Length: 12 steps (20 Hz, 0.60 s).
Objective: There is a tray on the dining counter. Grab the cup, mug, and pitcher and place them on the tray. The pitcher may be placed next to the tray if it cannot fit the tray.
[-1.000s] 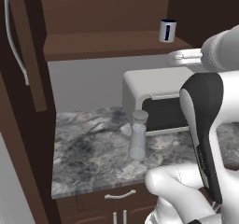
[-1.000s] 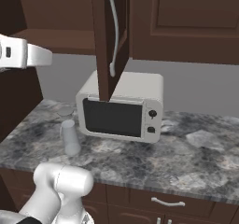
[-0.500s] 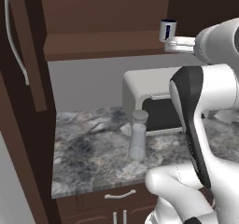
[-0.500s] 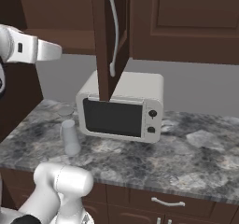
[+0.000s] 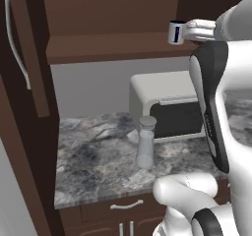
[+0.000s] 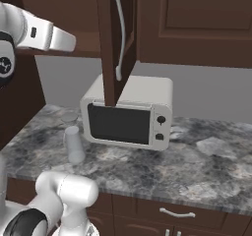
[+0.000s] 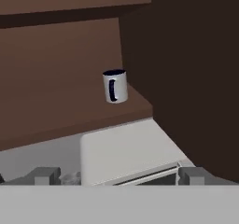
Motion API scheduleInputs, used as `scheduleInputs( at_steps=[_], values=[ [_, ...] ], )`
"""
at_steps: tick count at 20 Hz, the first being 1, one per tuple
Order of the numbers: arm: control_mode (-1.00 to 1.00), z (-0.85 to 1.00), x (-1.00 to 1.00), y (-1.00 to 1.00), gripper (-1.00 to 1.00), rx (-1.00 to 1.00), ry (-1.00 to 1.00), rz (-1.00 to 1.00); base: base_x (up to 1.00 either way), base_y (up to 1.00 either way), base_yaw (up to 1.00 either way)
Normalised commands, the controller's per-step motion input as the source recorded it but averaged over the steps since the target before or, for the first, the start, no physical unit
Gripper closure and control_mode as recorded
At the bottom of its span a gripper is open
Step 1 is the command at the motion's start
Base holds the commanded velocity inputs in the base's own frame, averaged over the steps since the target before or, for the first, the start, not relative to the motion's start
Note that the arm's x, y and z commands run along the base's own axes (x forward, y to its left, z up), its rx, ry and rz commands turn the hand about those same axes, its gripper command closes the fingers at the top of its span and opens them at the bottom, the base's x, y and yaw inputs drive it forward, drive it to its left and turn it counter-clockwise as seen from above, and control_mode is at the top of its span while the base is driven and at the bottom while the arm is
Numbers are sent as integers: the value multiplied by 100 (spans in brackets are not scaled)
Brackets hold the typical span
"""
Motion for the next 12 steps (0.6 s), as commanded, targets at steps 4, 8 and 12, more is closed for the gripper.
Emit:
scheduleInputs(
  at_steps=[4, 8, 12],
  values=[
    [-100, 0, 26, -6, -100, 0, 8, 0, 0, 0, 0],
    [-100, -15, 27, -9, -100, 0, 5, 0, 0, 0, 0],
    [-100, -27, 15, -19, -100, 0, 5, 1, 0, 0, 0]
  ],
)
